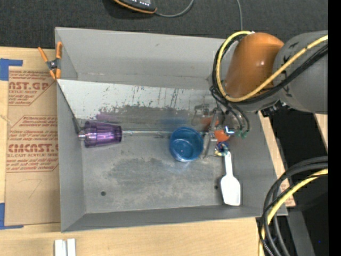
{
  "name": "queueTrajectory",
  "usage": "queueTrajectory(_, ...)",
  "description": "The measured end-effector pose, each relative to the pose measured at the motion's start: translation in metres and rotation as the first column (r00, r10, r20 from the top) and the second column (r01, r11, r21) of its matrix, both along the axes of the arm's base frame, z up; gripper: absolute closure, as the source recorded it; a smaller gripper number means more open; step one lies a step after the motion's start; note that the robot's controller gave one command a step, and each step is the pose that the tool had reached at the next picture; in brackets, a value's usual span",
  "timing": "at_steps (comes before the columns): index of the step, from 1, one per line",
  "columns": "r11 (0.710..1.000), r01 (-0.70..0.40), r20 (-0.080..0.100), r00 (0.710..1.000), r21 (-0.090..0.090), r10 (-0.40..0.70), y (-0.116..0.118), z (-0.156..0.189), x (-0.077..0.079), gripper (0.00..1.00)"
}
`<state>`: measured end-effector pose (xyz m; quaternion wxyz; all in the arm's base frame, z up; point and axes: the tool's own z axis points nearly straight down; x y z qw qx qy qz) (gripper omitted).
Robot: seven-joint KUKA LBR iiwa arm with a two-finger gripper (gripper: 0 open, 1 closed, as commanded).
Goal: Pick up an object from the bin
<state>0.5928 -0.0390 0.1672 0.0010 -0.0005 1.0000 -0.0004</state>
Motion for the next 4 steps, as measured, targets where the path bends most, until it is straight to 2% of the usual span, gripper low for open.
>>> queueTrajectory(1,1.000,0.029,0.000,1.000,0.000,-0.029,-0.020,-0.031,0.001,0.00)
queueTrajectory(2,1.000,0.026,0.001,1.000,0.002,-0.026,-0.003,-0.040,-0.010,0.00)
queueTrajectory(3,0.998,0.056,-0.003,0.998,0.001,-0.056,-0.029,-0.086,-0.015,0.00)
queueTrajectory(4,0.999,0.054,0.004,0.999,0.003,-0.054,-0.016,-0.073,-0.013,0.00)
